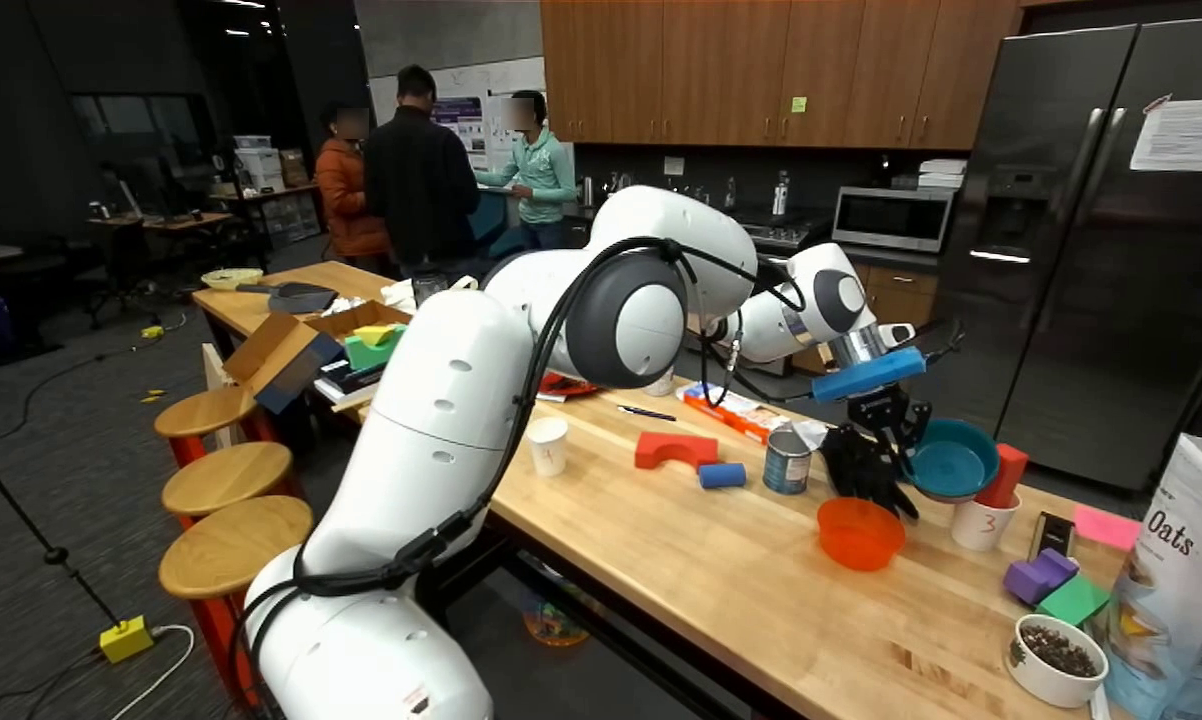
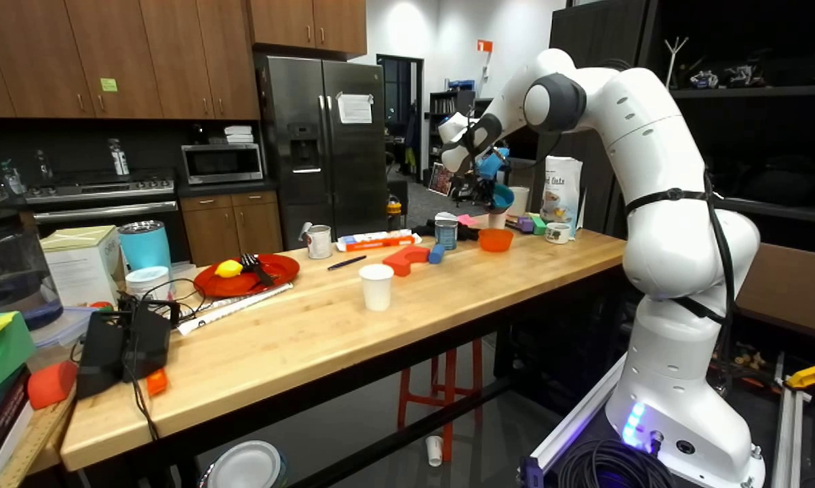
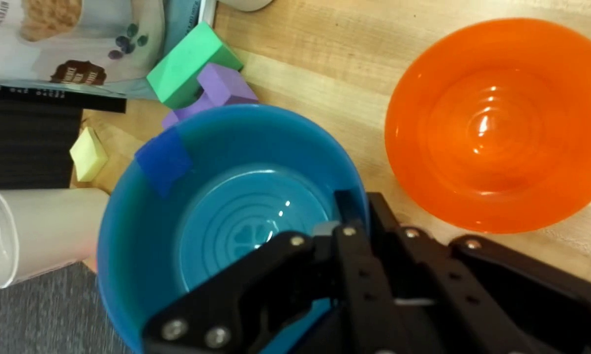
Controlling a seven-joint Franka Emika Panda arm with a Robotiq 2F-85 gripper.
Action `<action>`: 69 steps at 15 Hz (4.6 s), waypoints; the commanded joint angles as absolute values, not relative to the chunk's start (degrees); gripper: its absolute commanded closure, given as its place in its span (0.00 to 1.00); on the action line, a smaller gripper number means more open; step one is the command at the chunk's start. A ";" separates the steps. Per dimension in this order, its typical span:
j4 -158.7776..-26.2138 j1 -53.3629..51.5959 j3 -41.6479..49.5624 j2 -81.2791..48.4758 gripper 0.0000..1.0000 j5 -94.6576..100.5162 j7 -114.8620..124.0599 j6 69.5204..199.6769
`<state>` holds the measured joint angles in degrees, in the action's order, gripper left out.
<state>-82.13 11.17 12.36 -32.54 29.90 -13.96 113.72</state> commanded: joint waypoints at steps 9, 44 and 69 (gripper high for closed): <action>-93.09 8.39 10.54 -21.44 0.90 36.46 -13.59 114.34; -98.33 5.42 5.67 -17.56 0.90 36.46 -13.91 98.60; -100.73 8.22 7.91 -19.37 0.98 30.30 -10.48 100.62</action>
<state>-96.31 8.59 7.10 -24.48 28.83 -12.19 98.45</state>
